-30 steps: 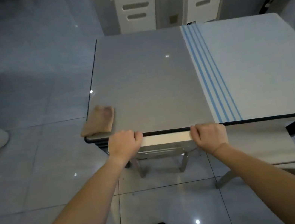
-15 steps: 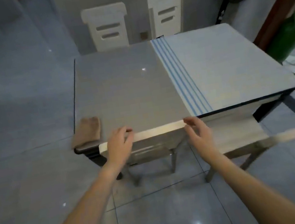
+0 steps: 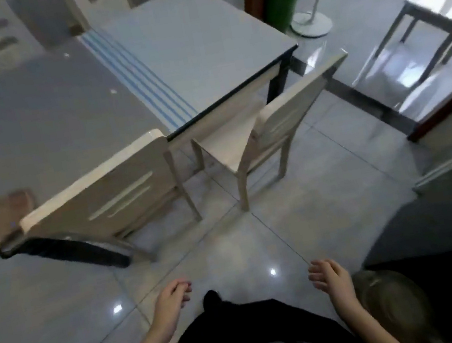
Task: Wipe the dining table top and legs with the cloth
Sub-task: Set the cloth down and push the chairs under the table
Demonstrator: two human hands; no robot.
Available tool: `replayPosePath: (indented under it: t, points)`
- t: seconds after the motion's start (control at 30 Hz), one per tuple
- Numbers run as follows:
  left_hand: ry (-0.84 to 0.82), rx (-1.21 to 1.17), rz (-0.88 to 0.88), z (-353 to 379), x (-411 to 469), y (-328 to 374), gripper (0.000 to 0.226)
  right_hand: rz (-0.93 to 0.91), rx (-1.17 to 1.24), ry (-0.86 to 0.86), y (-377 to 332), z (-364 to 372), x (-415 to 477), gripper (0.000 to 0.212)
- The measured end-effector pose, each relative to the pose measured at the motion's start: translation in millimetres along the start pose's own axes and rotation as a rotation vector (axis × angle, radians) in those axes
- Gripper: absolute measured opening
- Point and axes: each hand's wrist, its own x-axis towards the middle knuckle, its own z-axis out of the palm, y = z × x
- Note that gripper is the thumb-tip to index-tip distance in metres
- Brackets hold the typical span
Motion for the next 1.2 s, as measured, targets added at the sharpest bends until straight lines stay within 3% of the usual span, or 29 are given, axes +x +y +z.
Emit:
replayPosePath:
  t: [0.17,0.37,0.67,1.03,1.2]
  points:
    - [-0.043,0.037,-0.042,48,-5,-3,0.024,0.077,0.060,0.120,52,-78,3,0.019]
    - [-0.043,0.084,-0.023,86,-3,17,0.024,0.053,0.120,0.145,41,-110,23,0.019]
    - [-0.027,0.107,-0.090,132,56,69,0.024,0.005,0.081,0.122,-41,-109,126,0.020]
    - [-0.076,0.052,-0.051,211,164,224,0.024,-0.029,-0.059,0.085,-153,-120,246,0.021]
    - [-0.008,-0.062,-0.059,226,187,253,0.026,-0.038,-0.098,0.061,-199,-127,294,0.021]
